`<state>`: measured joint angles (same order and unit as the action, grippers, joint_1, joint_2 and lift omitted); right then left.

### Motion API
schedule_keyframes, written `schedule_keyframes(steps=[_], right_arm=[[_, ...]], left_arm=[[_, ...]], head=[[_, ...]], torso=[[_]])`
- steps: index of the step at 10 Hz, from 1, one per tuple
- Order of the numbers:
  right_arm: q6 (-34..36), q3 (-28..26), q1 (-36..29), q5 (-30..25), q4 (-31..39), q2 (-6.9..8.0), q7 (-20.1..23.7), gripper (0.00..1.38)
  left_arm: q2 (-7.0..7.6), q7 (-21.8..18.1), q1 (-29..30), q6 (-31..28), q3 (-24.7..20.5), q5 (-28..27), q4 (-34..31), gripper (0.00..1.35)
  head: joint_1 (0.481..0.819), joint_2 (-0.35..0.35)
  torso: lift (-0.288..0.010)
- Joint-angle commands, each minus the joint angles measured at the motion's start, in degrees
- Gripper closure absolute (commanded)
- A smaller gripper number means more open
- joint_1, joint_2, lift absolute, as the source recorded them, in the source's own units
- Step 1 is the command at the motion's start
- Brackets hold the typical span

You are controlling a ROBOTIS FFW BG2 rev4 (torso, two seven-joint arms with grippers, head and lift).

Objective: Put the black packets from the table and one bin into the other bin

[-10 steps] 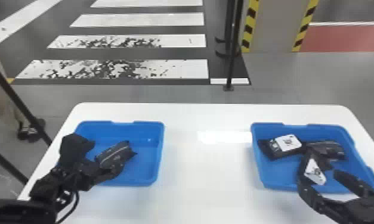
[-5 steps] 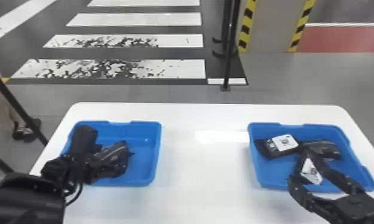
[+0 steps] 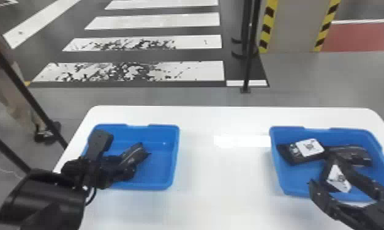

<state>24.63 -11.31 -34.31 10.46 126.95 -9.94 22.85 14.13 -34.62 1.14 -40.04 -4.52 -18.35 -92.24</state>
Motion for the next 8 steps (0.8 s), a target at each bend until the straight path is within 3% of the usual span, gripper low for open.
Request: schedule_keyframes(steps=[1, 5, 8], right_arm=[[-0.44, 0.00, 0.00, 0.16, -0.18, -0.08, 0.09, 0.19], [-0.58, 0.00, -0.14, 0.39, -0.32, -0.16, 0.44, 0.19], [-1.01, 0.00, -0.14, 0.62, 1.65, -0.16, 0.53, 0.19]], left_arm=[[-0.16, 0.07, 0.12, -0.18, -0.28, 0.75, 0.06, 1.21], [-1.39, 0.60, 2.65, 7.28, -4.51, 8.41, -1.20, 1.21], [-4.55, 1.30, 11.23, 13.89, -11.59, 19.37, -13.29, 1.21]], head=[[0.695, 0.105], [0.695, 0.097], [0.695, 0.095]], torso=[[-0.110], [-0.110], [-0.110]])
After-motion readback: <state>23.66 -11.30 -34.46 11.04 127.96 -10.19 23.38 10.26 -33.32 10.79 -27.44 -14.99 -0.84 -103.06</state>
